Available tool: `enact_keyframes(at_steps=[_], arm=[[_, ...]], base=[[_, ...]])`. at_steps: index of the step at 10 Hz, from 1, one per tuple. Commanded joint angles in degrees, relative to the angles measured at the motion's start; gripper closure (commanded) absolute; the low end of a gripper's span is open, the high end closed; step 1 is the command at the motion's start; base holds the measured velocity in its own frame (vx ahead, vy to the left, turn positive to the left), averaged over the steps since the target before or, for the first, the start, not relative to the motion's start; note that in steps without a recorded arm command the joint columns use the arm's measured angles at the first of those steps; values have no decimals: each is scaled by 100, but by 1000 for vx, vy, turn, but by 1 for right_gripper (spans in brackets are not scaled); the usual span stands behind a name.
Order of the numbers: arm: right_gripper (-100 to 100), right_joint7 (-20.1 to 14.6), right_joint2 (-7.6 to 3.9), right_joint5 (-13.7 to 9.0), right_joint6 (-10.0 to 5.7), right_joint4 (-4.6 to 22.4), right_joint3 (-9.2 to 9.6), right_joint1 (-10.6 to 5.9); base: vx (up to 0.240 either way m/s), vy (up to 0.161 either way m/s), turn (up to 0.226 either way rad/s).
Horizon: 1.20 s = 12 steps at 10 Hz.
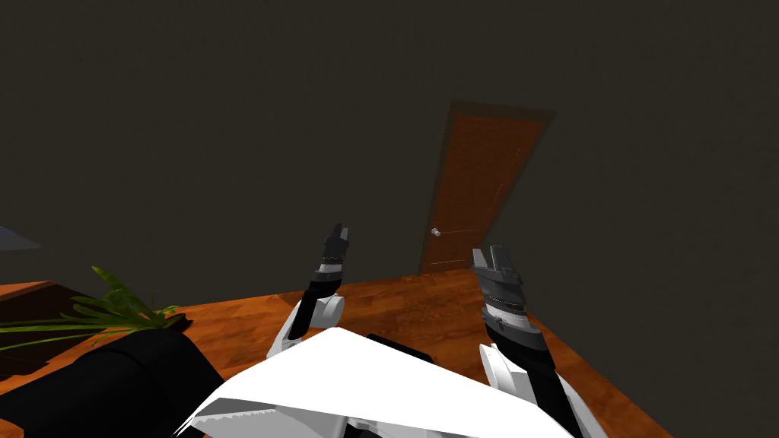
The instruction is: Pull the door open
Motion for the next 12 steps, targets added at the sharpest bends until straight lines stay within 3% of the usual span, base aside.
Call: enact_keyframes(at_steps=[1, 12], arm=[[-100, 216, -18, 53, -115, 219, -28, 21], [-100, 1382, -188, 329, -580, 1524, -334, -47]], base=[[151, -33, 62], [98, -35, 49]])
